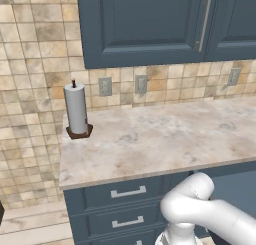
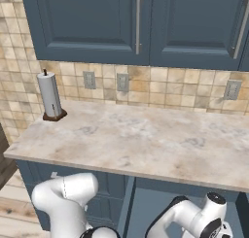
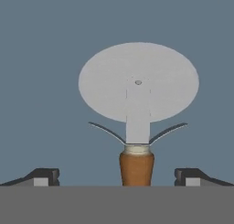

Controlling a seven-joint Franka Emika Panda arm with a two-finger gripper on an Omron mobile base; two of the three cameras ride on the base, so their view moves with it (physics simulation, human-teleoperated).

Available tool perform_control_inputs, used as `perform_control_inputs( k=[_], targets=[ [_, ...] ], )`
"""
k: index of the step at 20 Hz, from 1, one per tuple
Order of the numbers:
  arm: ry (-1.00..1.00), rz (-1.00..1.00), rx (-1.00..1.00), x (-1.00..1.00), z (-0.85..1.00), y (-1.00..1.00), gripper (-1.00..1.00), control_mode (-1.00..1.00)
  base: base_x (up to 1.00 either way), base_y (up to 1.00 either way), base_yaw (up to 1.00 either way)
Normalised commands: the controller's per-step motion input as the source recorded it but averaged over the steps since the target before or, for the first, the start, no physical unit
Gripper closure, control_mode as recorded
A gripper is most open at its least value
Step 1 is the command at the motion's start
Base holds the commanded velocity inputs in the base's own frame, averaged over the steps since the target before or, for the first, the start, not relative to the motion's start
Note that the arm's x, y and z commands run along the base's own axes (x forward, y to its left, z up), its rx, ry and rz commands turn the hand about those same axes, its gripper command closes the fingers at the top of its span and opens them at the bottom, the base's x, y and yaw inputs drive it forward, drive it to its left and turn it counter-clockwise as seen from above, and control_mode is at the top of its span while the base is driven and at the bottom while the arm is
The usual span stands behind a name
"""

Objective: Take the pizza cutter from the drawer on the right and place it on the dining counter for cutting.

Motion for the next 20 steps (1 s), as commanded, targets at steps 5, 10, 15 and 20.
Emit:
perform_control_inputs(
  k=[5,10,15,20],
  targets=[
    [0.00,0.00,0.00,0.00,-0.34,0.00,-1.00,-1.00,0.00,0.00,0.00],
    [0.00,0.00,0.00,-0.03,-0.21,-0.03,-1.00,-1.00,0.00,0.00,0.00],
    [0.00,0.00,0.00,-0.20,-0.15,-0.08,-1.00,-1.00,0.00,0.00,0.00],
    [0.00,0.00,0.00,-0.20,-0.13,-0.09,-1.00,-1.00,0.00,0.00,0.00]
  ],
)
